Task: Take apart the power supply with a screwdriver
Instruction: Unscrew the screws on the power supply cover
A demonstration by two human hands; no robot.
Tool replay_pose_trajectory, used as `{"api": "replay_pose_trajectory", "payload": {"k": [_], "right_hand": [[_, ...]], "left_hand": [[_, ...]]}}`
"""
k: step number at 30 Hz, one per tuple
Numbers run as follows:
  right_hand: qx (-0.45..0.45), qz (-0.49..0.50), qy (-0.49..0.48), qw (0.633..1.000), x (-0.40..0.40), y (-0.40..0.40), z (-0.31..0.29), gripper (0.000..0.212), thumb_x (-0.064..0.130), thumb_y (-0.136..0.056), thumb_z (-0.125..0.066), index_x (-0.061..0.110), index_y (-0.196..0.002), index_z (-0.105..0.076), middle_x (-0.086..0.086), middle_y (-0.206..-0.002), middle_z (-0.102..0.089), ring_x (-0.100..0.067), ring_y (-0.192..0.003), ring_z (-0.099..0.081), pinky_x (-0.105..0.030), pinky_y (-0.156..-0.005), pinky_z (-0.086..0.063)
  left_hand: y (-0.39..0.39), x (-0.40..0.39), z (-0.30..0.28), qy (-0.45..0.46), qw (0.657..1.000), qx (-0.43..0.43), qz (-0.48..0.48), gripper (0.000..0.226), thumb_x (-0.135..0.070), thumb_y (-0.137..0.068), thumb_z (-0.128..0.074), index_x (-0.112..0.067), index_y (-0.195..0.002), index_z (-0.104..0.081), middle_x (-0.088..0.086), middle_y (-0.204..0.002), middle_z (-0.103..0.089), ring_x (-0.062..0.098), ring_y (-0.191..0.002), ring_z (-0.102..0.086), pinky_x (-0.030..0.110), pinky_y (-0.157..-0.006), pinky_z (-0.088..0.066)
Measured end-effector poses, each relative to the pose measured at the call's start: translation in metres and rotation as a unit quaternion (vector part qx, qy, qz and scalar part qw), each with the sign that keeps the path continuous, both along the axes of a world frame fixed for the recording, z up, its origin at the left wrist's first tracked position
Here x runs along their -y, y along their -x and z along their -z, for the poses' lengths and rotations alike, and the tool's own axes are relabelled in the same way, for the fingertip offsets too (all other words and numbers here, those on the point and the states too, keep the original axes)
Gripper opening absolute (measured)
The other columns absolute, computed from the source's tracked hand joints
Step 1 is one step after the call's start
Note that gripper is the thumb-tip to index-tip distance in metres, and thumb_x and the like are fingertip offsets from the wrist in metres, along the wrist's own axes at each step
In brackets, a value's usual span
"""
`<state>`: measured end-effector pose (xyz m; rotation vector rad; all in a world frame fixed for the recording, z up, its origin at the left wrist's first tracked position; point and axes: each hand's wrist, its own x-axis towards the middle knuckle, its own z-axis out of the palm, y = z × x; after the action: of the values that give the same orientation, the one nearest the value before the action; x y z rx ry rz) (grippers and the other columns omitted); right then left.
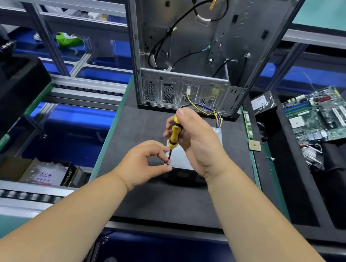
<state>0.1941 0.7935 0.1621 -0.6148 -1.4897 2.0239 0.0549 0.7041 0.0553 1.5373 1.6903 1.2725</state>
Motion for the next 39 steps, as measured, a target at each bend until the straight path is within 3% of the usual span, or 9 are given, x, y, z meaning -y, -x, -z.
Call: {"api": "replay_pose_trajectory", "payload": {"k": [7, 11, 14, 19, 21, 25, 30, 35, 39], "right_hand": [[0.023, 0.033, -0.019, 0.999, 0.004, 0.002, -0.004, 0.031, 0.039, -0.091, -0.054, 0.01, -0.084, -0.065, -0.005, -0.076, -0.061, -0.022, -0.077, -0.06, -0.022, -0.064, -0.046], [0.007, 0.031, -0.019, 0.999, 0.008, 0.003, -0.003, 0.036, 0.038, -0.097, -0.048, 0.013, -0.08, -0.067, -0.005, -0.075, -0.06, -0.019, -0.072, -0.06, -0.027, -0.063, -0.042], [0.005, 0.025, -0.01, 1.0, 0.012, 0.009, 0.0, 0.048, 0.043, -0.1, -0.041, 0.016, -0.07, -0.066, -0.005, -0.067, -0.054, -0.018, -0.064, -0.052, -0.035, -0.064, -0.036], [-0.033, 0.034, 0.017, 0.999, 0.014, 0.012, 0.004, 0.06, 0.042, -0.106, -0.027, 0.011, -0.064, -0.055, -0.008, -0.063, -0.032, -0.015, -0.055, -0.033, -0.03, -0.057, -0.026], [-0.04, 0.024, 0.023, 0.999, 0.014, 0.009, 0.003, 0.05, 0.044, -0.101, -0.032, 0.011, -0.07, -0.054, -0.007, -0.063, -0.031, -0.013, -0.055, -0.033, -0.026, -0.055, -0.028], [-0.029, 0.021, 0.023, 0.999, 0.012, 0.003, 0.0, 0.024, 0.034, -0.093, -0.046, 0.011, -0.086, -0.045, -0.001, -0.064, -0.046, -0.016, -0.06, -0.041, -0.025, -0.06, -0.036], [-0.012, 0.018, 0.047, 0.999, 0.008, -0.001, -0.002, 0.023, 0.035, -0.09, -0.057, 0.015, -0.081, -0.051, -0.003, -0.083, -0.06, -0.019, -0.069, -0.055, -0.03, -0.07, -0.043], [0.0, 0.034, 0.032, 0.999, 0.008, 0.002, -0.004, 0.027, 0.037, -0.091, -0.059, 0.011, -0.083, -0.057, -0.003, -0.075, -0.059, -0.02, -0.069, -0.059, -0.033, -0.072, -0.046], [-0.003, 0.021, 0.048, 0.999, 0.011, 0.006, -0.003, 0.031, 0.04, -0.093, -0.058, 0.013, -0.077, -0.063, -0.003, -0.072, -0.058, -0.02, -0.066, -0.055, -0.03, -0.067, -0.046]], "left_hand": [[0.003, -0.001, -0.004, -0.012, 1.0, -0.005, 0.006, 0.034, -0.015, -0.071, -0.088, -0.039, -0.072, -0.063, -0.003, -0.098, -0.066, 0.005, -0.11, -0.062, 0.029, -0.099, -0.046], [0.003, 0.0, -0.004, -0.006, 1.0, -0.016, 0.012, 0.027, -0.018, -0.072, -0.087, -0.035, -0.073, -0.065, -0.008, -0.096, -0.066, 0.001, -0.108, -0.06, 0.021, -0.097, -0.044], [0.004, 0.0, -0.003, -0.009, 1.0, -0.015, 0.023, 0.021, -0.013, -0.072, -0.087, -0.023, -0.075, -0.068, -0.007, -0.094, -0.066, -0.001, -0.104, -0.06, 0.022, -0.097, -0.044], [0.003, 0.0, -0.002, -0.01, 1.0, -0.017, 0.013, 0.03, -0.013, -0.071, -0.087, -0.034, -0.074, -0.066, -0.021, -0.095, -0.064, -0.006, -0.11, -0.057, 0.012, -0.097, -0.039], [0.003, -0.001, -0.001, -0.017, 1.0, -0.021, 0.01, 0.031, -0.013, -0.071, -0.088, -0.035, -0.074, -0.066, -0.017, -0.095, -0.064, -0.007, -0.112, -0.057, 0.009, -0.097, -0.038], [0.004, -0.002, 0.001, -0.021, 0.999, -0.026, 0.009, 0.024, -0.013, -0.071, -0.088, -0.027, -0.075, -0.068, -0.012, -0.095, -0.065, -0.008, -0.111, -0.057, 0.008, -0.095, -0.037], [0.002, -0.001, 0.001, -0.02, 1.0, -0.014, 0.004, 0.026, -0.013, -0.071, -0.087, -0.028, -0.074, -0.067, -0.01, -0.096, -0.065, -0.004, -0.107, -0.06, 0.013, -0.095, -0.041], [0.0, 0.0, -0.003, -0.025, 1.0, -0.012, -0.006, 0.033, -0.012, -0.071, -0.087, -0.034, -0.072, -0.063, -0.007, -0.095, -0.066, -0.005, -0.104, -0.059, 0.015, -0.095, -0.042], [-0.001, 0.001, -0.006, -0.016, 1.0, -0.014, -0.005, 0.025, -0.009, -0.072, -0.086, -0.024, -0.072, -0.066, -0.009, -0.092, -0.065, -0.006, -0.102, -0.058, 0.012, -0.094, -0.04]]}}
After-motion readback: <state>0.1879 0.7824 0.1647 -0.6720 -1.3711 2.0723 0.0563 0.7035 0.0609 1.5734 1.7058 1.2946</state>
